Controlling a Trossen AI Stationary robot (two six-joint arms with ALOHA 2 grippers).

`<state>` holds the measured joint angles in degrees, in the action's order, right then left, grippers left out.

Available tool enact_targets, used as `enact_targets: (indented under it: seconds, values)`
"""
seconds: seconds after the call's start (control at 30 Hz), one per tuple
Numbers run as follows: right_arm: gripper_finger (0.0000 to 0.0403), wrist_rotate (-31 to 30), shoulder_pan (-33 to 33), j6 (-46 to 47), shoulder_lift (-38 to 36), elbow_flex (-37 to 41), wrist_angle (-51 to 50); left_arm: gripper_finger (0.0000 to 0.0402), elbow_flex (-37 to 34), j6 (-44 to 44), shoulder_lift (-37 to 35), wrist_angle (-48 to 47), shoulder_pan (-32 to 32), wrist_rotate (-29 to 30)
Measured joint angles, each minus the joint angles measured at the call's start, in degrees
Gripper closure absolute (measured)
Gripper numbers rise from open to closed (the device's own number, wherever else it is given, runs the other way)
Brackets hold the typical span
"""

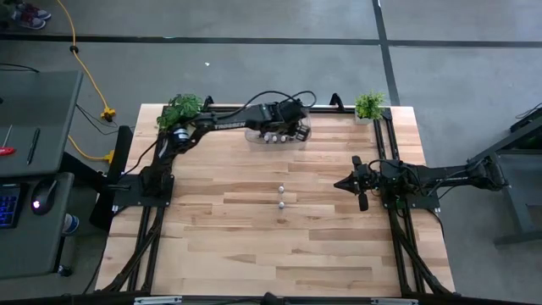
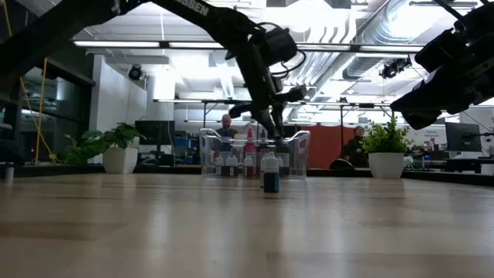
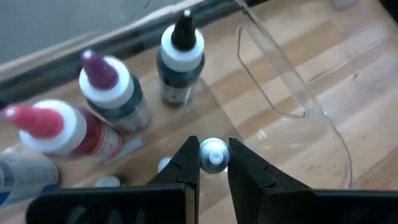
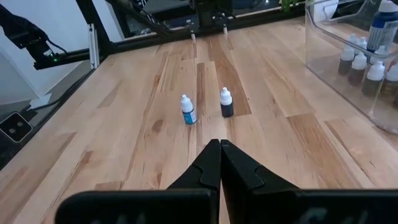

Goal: Pick & Place food coloring
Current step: Put the right small blue food coloring bottle into the transparent bin

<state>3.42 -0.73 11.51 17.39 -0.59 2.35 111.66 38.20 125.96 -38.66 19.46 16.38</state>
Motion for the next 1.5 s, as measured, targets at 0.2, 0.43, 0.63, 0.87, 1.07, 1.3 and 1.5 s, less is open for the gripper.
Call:
enact_targets:
  seconds: [0.2,0.43,0.63,0.87,1.07,1.3,1.5]
  values:
    - [0.0402,0.0,0.0,0.0,0.2,0.0,0.0,0.0360,0.1,-0.9,0.5,1.7,-0.1,1.2]
    - [0.0402,0.0,0.0,0.0,0.2,0.0,0.0,0.0360,0.2,-4.5,3.3,4.3,-0.8,2.4]
    - [0.0402,0.0,0.0,0.0,0.2,0.0,0.0,0.0360,0.1,-5.7,4.2,5.3,-1.1,2.5]
    - [0.0402,0.0,0.0,0.0,0.2,0.0,0.0,0.0360,0.1,-6.9,4.3,5.9,-1.1,2.5]
    - [0.0402,0.0,0.0,0.0,0.2,0.0,0.0,0.0360,0.0,-7.7,5.3,5.5,-0.9,1.8]
    - [0.0402,0.0,0.0,0.0,0.2,0.0,0.0,0.0351,0.0,-8.8,6.6,6.1,-0.7,0.7]
    - [0.0402,0.0,0.0,0.0,0.2,0.0,0.0,0.0311,0.1,-9.9,7.3,6.5,-0.6,-0.2]
